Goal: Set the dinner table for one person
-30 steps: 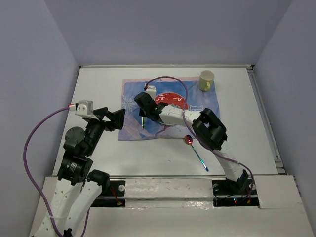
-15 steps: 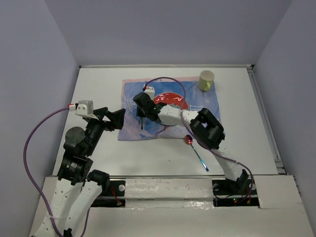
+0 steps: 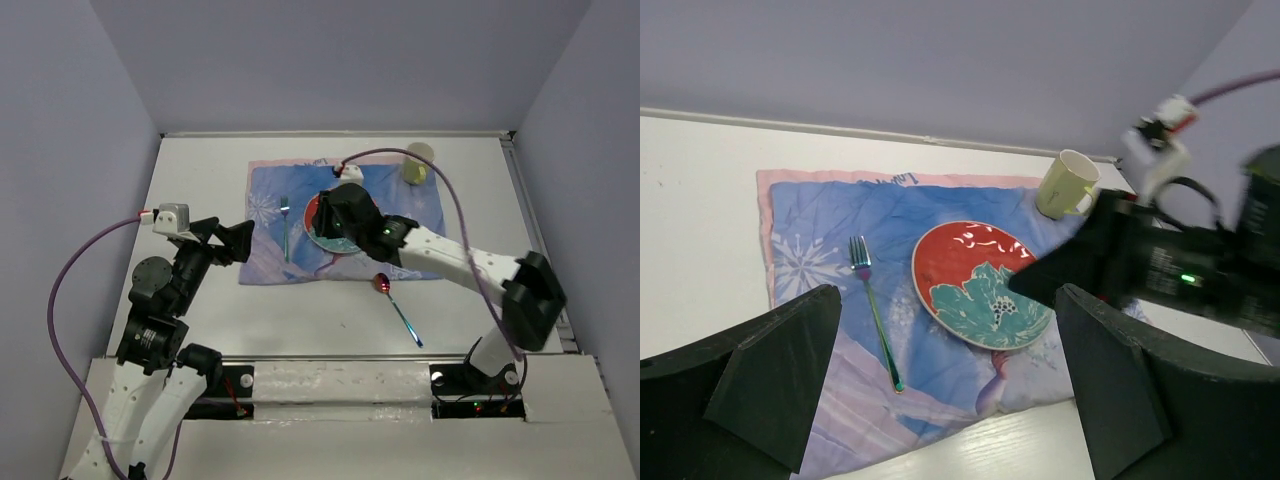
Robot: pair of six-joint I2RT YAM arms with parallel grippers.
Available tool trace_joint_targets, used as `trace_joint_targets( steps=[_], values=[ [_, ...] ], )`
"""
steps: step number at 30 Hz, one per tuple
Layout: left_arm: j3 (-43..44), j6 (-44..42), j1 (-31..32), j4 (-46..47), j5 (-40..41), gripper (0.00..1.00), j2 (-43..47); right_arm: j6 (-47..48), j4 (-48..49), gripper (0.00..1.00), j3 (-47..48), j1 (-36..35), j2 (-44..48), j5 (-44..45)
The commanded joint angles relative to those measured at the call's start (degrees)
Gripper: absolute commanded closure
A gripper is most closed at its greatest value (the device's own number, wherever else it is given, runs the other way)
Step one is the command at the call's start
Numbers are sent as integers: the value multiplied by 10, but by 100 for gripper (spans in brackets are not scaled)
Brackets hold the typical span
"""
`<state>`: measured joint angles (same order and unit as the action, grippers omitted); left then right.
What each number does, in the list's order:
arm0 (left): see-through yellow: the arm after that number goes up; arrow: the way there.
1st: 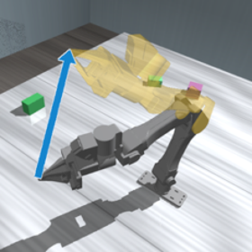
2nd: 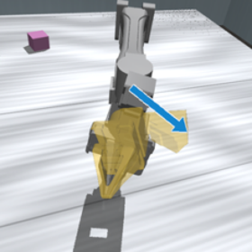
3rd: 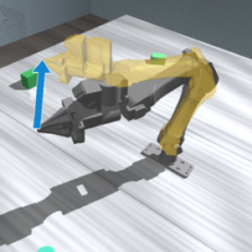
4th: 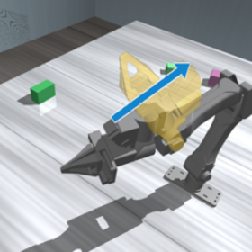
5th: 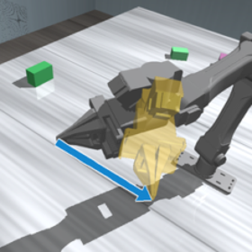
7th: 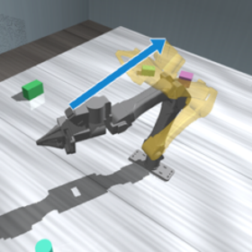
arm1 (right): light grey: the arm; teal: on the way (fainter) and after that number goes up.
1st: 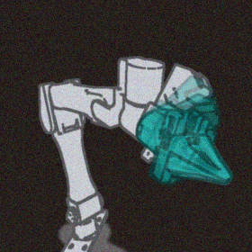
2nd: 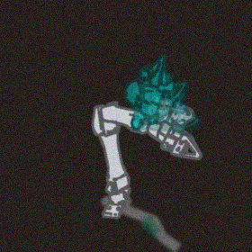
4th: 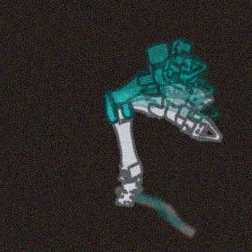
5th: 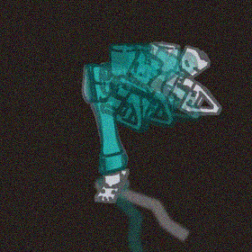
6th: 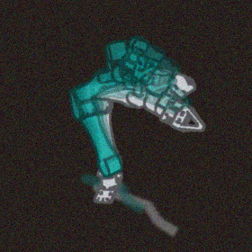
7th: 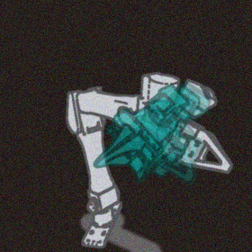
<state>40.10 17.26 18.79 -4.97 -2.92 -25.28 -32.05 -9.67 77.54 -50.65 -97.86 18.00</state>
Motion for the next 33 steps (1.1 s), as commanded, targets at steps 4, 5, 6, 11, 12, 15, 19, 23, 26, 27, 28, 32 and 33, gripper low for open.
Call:
trace_joint_targets(
  steps=[4, 5, 6, 11, 12, 15, 19, 23, 26, 27, 28, 32, 33],
  values=[
    [0, 0, 9, 26, -14, 1, 2, -43, -171, 55, -305, 2, 249, -14],
    [0, 1, 10, 29, -17, 1, 1, -66, -188, 53, -326, 2, 271, -37],
    [0, 1, 10, 30, -17, 1, 1, -80, -213, 52, -363, 2, 313, -48],
    [-2, 1, 7, 30, -16, 1, 0, -141, -241, 39, -433, 8, 383, -74],
    [-2, 1, 6, 30, -16, 1, -1, -144, -242, 39, -440, 16, 383, -73],
    [-2, 1, 2, 30, -17, 1, -2, -145, -240, 40, -446, 22, 368, -54],
    [-4, 1, 1, 33, -20, 1, -5, -129, -232, 45, -423, 28, 342, -23],
    [-4, 2, -1, 34, -20, 1, -7, -79, -218, 55, -391, 33, 272, -29],
    [-4, 2, -2, 34, -22, 1, -6, -68, -215, 60, -374, 33, 218, -31],
    [-4, 1, -3, 34, -22, 1, -6, -64, -213, 63, -371, 33, 211, -31],
    [-4, 1, -3, 34, -22, 1, -5, -64, -211, 66, -369, 33, 200, -32],
    [-4, 1, -4, 35, -25, 1, -5, -58, -208, 96, -363, 33, 182, -37],
    [-4, 2, -4, 35, -25, 1, -5, -57, -209, 100, -362, 33, 181, -40]
  ],
)
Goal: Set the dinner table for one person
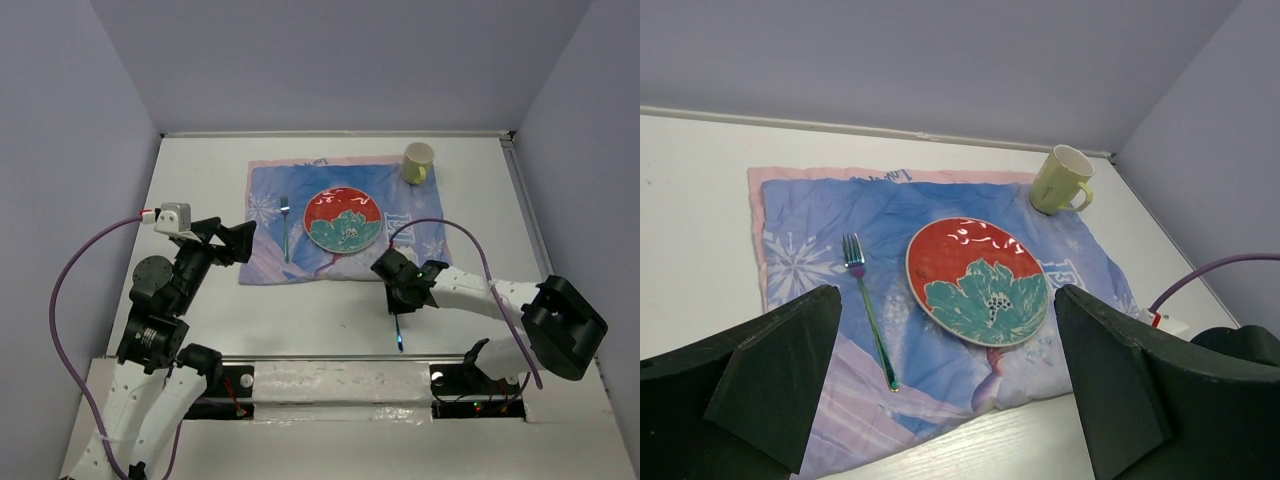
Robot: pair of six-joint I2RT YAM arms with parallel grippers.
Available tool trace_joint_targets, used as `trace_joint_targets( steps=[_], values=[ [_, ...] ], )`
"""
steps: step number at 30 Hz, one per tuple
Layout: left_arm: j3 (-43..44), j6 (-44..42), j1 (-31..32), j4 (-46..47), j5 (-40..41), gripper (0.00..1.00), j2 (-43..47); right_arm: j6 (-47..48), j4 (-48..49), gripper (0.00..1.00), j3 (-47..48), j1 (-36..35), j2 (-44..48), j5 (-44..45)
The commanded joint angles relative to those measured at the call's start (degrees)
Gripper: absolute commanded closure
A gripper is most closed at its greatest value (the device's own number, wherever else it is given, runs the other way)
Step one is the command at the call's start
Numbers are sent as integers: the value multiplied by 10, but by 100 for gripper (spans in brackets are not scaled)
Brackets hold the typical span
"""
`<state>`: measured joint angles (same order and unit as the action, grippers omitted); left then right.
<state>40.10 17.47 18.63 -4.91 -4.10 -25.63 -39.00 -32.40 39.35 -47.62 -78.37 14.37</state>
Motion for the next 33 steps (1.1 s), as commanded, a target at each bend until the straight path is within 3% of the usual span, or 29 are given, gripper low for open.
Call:
trace_joint_targets(
  steps=[1, 7, 11, 14, 20, 26, 33],
  values=[
    [-4, 0, -3, 34, -14, 1, -2, 13, 16, 100, 19, 2, -13, -7],
    [-4, -1, -3, 34, -17, 1, -1, 13, -42, 100, 22, 2, 76, -25],
    [-4, 0, -3, 34, -18, 1, 0, 57, -66, 100, 70, 8, 131, 37],
    [-5, -2, -3, 34, -18, 1, -2, 142, -11, 100, 147, 79, 82, 72],
    [-5, -2, -3, 32, -15, 1, -4, 255, 73, 100, 278, 204, -89, 6],
    [-4, -4, 1, 32, -19, 1, -4, 274, 81, 100, 406, 264, -226, -44],
    [-3, -6, 4, 31, -19, 1, -12, 264, 81, 100, 453, 285, -302, -74]
  ],
)
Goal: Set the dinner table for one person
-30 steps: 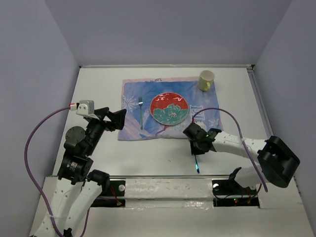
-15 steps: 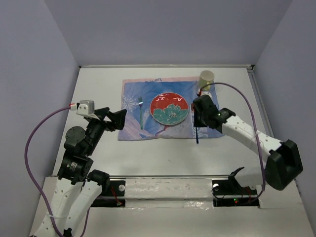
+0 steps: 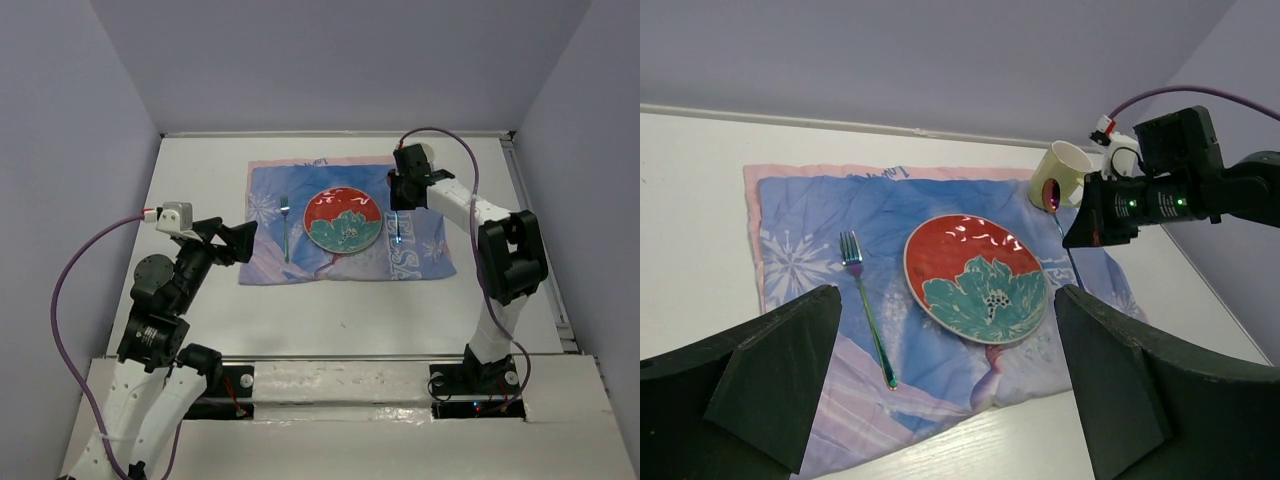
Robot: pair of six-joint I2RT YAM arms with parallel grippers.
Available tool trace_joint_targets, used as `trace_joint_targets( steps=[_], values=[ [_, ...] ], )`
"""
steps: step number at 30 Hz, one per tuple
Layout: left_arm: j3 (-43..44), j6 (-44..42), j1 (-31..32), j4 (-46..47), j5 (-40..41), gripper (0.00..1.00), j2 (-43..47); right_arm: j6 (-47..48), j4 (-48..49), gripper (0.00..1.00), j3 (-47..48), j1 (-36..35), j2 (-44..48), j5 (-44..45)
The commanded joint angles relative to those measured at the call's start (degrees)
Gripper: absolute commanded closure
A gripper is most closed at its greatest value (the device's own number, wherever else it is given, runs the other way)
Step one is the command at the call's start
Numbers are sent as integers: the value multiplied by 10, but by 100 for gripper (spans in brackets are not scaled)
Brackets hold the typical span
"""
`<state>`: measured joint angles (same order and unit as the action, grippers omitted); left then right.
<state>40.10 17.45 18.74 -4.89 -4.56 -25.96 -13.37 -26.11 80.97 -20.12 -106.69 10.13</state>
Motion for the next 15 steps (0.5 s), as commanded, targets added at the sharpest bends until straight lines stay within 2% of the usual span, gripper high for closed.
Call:
trace_joint_targets(
  steps=[1, 15],
  values=[
    [-3, -5, 3, 30, -13, 1, -9, 6, 19, 100, 35, 16, -19, -35],
    [-3, -3, 3, 31, -13, 1, -14, -24, 15, 100, 9, 21, -49, -45]
  ],
)
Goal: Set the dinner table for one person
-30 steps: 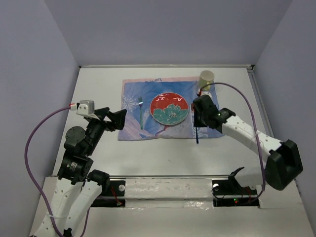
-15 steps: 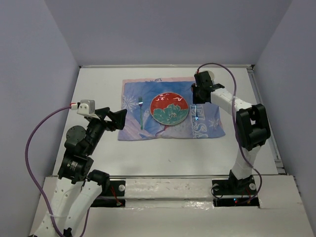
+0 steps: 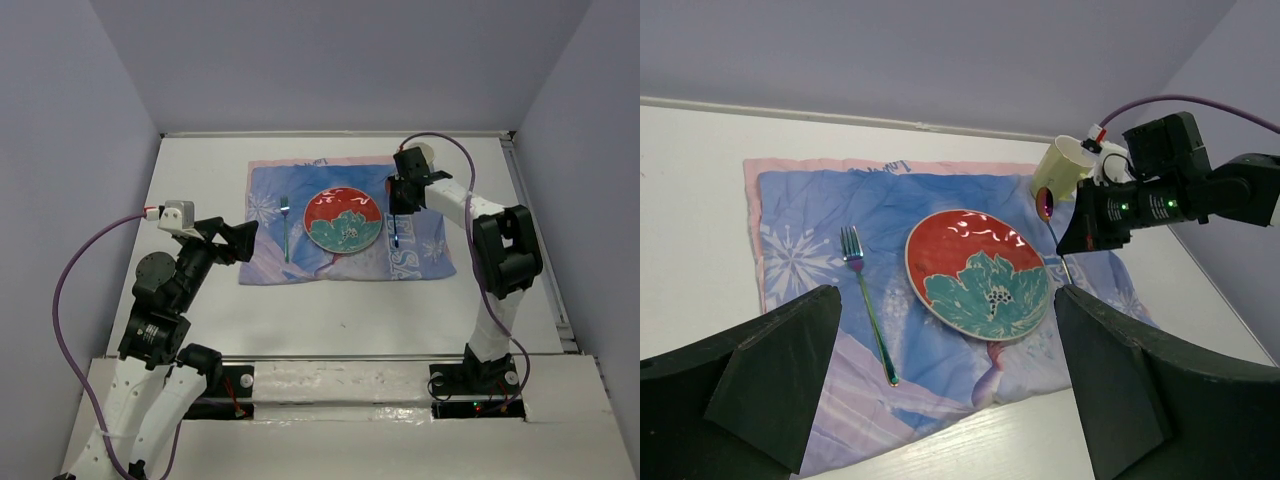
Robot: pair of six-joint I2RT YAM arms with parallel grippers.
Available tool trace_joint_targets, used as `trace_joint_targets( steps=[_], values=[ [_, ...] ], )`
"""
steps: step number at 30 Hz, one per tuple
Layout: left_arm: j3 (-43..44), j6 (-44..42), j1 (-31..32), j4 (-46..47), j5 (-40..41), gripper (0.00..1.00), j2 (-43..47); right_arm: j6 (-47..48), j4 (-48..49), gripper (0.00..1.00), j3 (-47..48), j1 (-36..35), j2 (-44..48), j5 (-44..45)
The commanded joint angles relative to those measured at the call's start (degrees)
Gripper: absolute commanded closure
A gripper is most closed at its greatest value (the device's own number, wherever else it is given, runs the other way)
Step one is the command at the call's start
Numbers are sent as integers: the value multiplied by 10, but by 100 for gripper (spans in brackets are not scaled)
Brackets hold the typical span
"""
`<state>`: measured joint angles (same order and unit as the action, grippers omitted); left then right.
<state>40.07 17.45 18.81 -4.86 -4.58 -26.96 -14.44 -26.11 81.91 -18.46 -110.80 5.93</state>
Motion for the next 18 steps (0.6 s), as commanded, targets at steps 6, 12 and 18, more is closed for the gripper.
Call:
trace_joint_targets(
  steps=[6, 12, 18],
  values=[
    [-3, -4, 2, 31, -13, 1, -5, -16, 11, 100, -11, 10, -13, 2],
    [-3, -3, 0, 31, -12, 1, -7, -17, 14, 98, -3, 10, -22, 8],
    [-3, -3, -3, 31, -12, 1, -7, -19, 14, 78, 8, 10, -29, 13]
  ],
)
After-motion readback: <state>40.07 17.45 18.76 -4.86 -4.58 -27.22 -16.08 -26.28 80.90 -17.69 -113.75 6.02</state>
